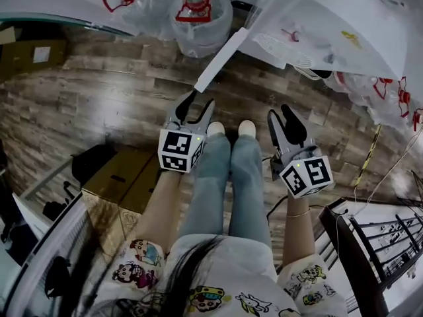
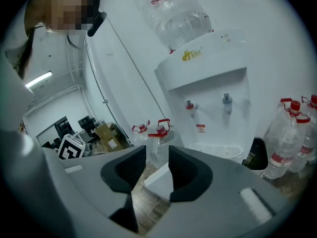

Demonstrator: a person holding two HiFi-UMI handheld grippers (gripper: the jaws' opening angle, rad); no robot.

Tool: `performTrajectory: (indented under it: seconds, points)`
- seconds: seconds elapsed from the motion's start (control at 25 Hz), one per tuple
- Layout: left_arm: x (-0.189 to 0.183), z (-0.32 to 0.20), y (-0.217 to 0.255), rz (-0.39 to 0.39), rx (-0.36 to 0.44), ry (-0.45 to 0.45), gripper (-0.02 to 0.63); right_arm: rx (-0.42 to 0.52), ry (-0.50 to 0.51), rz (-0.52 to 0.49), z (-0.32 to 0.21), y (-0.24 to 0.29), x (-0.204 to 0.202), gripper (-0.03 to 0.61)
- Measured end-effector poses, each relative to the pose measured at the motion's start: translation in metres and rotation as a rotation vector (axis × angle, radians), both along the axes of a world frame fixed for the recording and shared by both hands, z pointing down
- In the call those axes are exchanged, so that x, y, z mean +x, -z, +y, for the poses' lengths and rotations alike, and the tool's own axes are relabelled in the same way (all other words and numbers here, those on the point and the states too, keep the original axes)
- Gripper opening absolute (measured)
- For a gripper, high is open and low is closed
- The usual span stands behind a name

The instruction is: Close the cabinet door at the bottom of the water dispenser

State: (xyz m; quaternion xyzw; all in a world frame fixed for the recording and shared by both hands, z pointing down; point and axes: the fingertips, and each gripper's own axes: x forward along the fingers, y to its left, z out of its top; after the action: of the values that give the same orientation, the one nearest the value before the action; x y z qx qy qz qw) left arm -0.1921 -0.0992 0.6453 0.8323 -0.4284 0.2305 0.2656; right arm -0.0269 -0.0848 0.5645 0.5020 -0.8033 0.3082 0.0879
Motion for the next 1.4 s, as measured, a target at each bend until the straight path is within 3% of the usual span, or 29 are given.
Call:
performTrajectory:
  seconds: [0.32, 0.72, 1.4]
  points:
    - [-0.017, 0.008, -0.083, -0.096, -0.106, -0.036, 0.204, -0.095, 0.002, -0.003, 0.006, -0.074, -0.009, 0.146]
    - [-0.025, 0.007, -0.152, -0.185, -0.181, -0.070, 0.220, -0.184, -0.046, 0.001, 0.013, -0.146, -0.015, 0.134]
    - [-0.029, -0.005, -0.219, -0.236, -0.277, -0.144, 0.262, -0.297, -0.078, -0.019, 0.029, -0.202, -0.034, 0.097]
